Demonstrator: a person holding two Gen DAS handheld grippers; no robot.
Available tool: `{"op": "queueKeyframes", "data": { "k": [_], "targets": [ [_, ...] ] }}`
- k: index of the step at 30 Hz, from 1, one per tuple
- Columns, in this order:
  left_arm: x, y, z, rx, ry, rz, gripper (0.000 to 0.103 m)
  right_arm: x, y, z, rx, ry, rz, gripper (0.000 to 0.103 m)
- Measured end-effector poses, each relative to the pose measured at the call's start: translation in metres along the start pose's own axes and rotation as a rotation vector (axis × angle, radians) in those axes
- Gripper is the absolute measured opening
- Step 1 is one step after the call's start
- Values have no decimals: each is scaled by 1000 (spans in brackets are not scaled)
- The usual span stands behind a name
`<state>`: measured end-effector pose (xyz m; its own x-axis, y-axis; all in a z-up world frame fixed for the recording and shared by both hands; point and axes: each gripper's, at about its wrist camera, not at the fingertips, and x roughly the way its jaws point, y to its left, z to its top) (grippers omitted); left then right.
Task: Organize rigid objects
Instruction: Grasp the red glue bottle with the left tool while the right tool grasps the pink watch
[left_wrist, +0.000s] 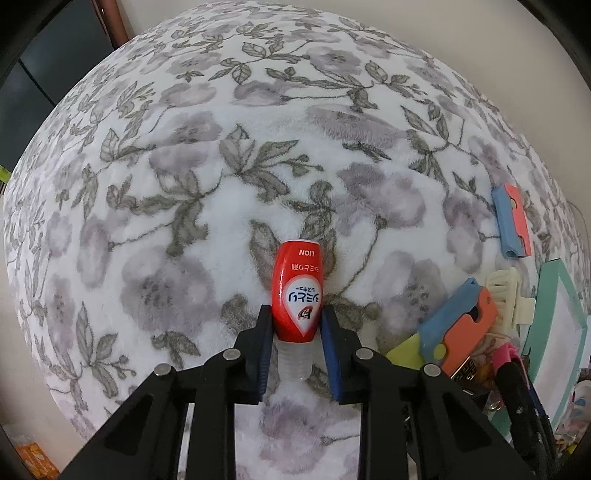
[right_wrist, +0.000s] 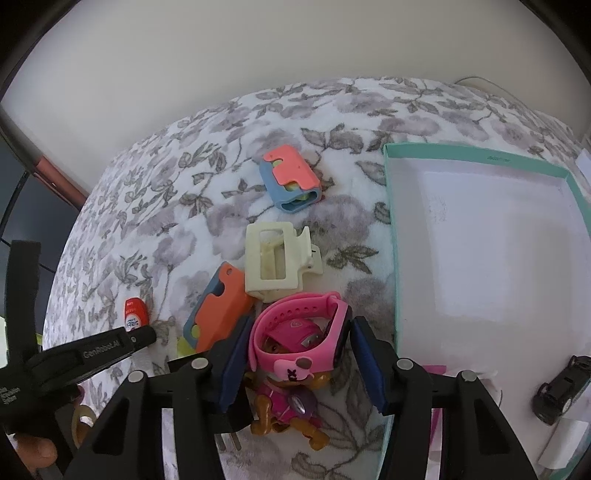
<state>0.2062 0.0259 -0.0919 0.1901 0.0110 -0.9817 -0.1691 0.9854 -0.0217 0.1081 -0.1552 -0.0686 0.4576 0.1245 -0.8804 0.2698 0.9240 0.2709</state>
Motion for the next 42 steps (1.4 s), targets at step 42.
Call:
{"op": "queueKeyframes", "data": {
  "k": [42],
  "targets": [
    [-137,6,-15,49,-265,-120,16,-145,-100,27,231,-233,12,57]
  ]
}}
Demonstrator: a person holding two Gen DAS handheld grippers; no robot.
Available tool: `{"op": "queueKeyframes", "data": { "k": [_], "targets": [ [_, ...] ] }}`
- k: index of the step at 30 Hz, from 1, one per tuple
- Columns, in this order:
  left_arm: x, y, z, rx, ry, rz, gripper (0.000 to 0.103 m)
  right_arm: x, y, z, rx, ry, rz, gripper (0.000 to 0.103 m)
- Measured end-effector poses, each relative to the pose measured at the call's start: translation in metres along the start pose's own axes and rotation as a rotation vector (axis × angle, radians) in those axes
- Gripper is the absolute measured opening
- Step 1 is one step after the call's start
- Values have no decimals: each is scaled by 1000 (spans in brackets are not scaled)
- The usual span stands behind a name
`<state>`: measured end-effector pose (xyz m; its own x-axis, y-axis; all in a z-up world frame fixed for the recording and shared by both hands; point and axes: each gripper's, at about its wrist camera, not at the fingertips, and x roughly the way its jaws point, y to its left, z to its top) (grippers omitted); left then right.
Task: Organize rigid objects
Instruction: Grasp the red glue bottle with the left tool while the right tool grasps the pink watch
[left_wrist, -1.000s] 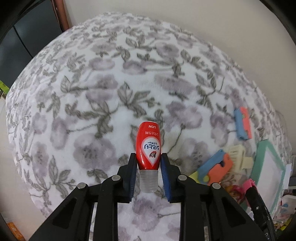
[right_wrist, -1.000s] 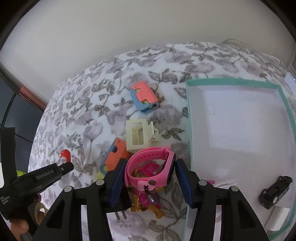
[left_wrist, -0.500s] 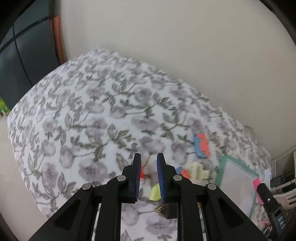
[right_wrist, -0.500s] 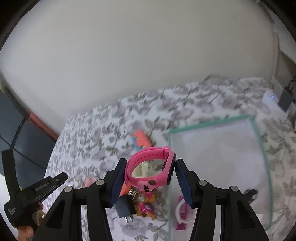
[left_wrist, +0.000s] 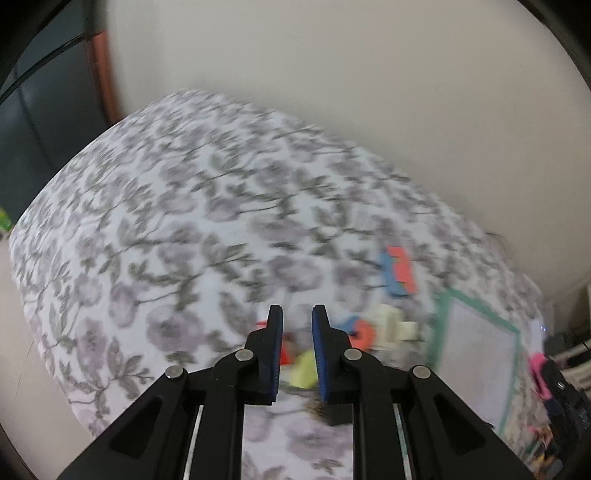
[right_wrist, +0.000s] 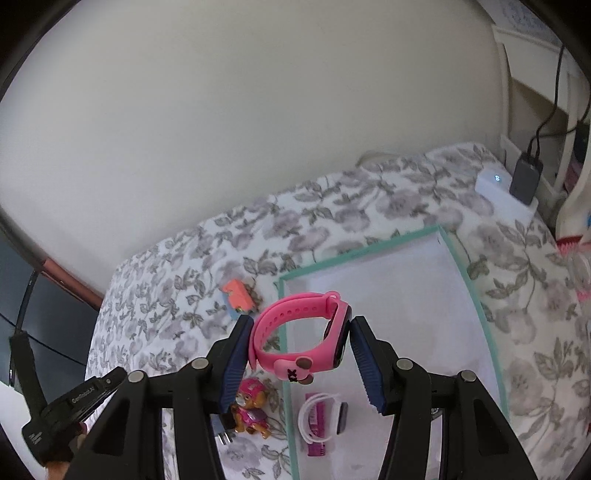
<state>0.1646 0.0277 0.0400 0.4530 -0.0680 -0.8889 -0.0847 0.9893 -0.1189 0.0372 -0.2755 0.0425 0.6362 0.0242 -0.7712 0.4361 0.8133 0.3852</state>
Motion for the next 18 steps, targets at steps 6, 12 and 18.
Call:
{"op": "queueKeyframes", "data": {
  "k": [6,12,18],
  "targets": [
    [48,50,-6,-150,125,51,29,8,3,-4,-10,20,5,57],
    [72,35,-16,-119,179,18,39,14,7,-7,-24,39,1,57],
    [99,13,-28,-47,236,46,40,19,6,-8,-23,54,-6,57]
  ]
}}
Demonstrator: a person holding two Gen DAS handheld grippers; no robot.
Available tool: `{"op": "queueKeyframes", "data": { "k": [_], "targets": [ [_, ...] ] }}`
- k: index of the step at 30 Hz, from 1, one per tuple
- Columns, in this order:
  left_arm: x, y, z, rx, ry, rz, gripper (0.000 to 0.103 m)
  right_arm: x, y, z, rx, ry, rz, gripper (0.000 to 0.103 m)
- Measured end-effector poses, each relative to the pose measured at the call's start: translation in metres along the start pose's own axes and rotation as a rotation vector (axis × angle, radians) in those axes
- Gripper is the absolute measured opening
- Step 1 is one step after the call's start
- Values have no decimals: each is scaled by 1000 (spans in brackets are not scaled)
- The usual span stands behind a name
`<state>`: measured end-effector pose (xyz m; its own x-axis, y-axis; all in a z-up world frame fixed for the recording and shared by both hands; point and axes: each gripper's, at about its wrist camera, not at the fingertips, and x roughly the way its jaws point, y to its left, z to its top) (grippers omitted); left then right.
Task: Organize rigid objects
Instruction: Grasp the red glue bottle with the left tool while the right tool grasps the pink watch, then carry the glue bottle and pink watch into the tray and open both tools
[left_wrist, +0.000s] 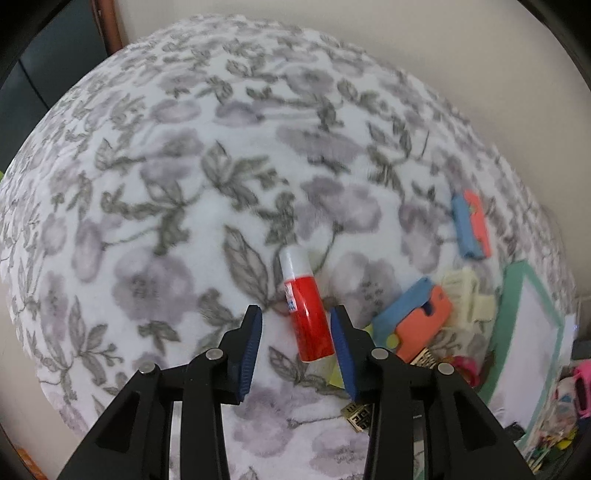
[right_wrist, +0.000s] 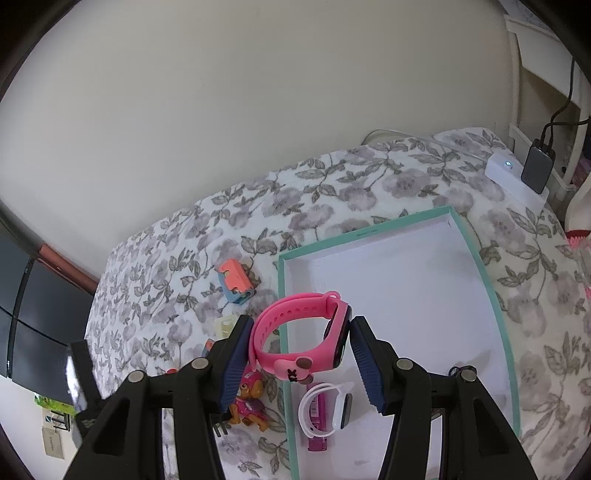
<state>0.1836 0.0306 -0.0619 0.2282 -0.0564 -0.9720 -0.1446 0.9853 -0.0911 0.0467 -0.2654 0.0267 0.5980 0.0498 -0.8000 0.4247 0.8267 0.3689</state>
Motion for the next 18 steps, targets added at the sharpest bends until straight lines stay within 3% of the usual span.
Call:
{"op": "queueKeyframes", "data": {
  "k": [3,6,11,15,18],
  "targets": [
    [15,-1,-4,-4,39,0,39,2,0,0,0,6,0,57],
    [15,-7,-6,20,23,29,30,4,1,-1,0,12,-2,57],
    [15,-10,-9,26,16,40,29,9,-1,-3,7,27,-5,57],
    [10,-11,-4,1,20,2,29,11,-4,-4,16,33,-6,57],
    [-14,-11,-1,-10,-20,-52,29,10,-6,-3,24,30,-6,57]
  ]
}}
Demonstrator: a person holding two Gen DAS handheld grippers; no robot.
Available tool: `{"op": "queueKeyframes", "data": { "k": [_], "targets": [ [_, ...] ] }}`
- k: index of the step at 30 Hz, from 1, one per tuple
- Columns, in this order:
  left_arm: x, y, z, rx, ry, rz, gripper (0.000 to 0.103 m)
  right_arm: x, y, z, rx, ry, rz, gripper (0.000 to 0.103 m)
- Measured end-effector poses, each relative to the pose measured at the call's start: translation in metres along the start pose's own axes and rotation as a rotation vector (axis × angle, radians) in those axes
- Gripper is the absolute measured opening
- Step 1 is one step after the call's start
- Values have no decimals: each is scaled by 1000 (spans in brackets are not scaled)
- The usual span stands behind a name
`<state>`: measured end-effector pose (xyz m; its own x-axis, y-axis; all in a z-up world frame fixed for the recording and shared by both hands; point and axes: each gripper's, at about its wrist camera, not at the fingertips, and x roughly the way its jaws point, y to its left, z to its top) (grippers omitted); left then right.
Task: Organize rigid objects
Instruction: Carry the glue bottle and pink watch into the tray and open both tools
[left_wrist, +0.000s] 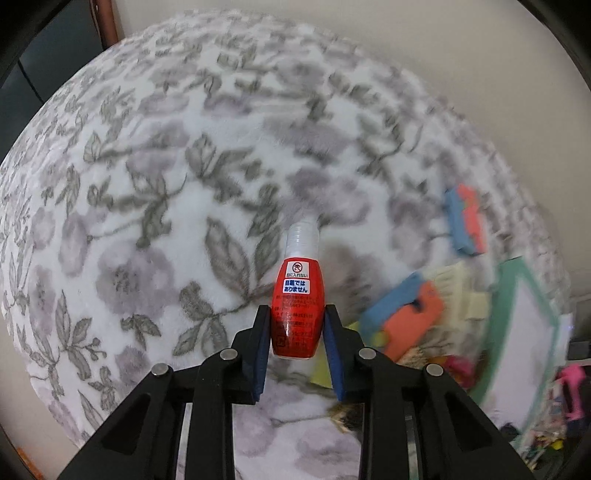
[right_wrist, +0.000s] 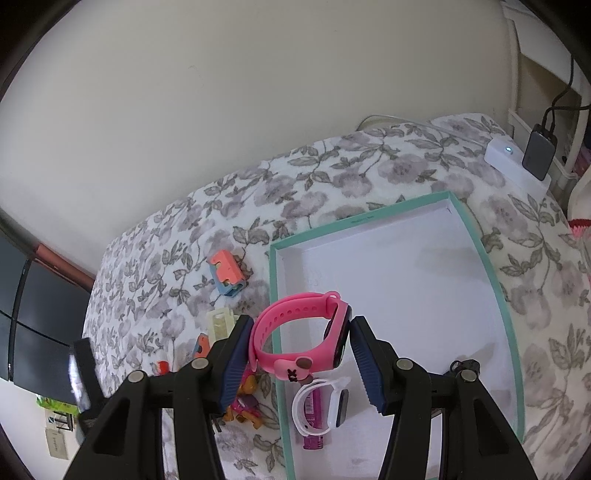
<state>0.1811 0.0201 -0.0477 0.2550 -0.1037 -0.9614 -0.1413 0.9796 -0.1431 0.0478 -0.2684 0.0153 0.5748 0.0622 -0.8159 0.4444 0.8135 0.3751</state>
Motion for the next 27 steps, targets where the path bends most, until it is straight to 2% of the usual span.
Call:
{"op": "queueKeyframes", "data": {
  "k": [5,8,10,12,16,19,23,27],
  "targets": [
    [-52,-30,-3,63,-118,-80,29,-7,-6,2,9,-16,-8,57],
    [-73,-62,-12,147,-174,-137,29,-10,-14,3,16,-22,-24,57],
    [-82,-84,-21,212,-191,-173,29,-11,-21,4,13,-23,-68,57],
    [-81,-108,-33,280,-184,-200,29,-11,-32,4,15,-17,-127,57],
    [-73,-153,-60,403,-146,-254,29,-15,-62,7,57,-16,-192,57],
    [-69,-174,-76,459,-122,-286,29,-22,-81,8,80,-24,-239,57],
    [-64,-201,-99,544,-120,-283,29,-25,-100,7,109,-19,-260,57],
    [-57,-214,-112,577,-101,-280,29,-21,-108,5,114,4,-268,57]
  ]
}}
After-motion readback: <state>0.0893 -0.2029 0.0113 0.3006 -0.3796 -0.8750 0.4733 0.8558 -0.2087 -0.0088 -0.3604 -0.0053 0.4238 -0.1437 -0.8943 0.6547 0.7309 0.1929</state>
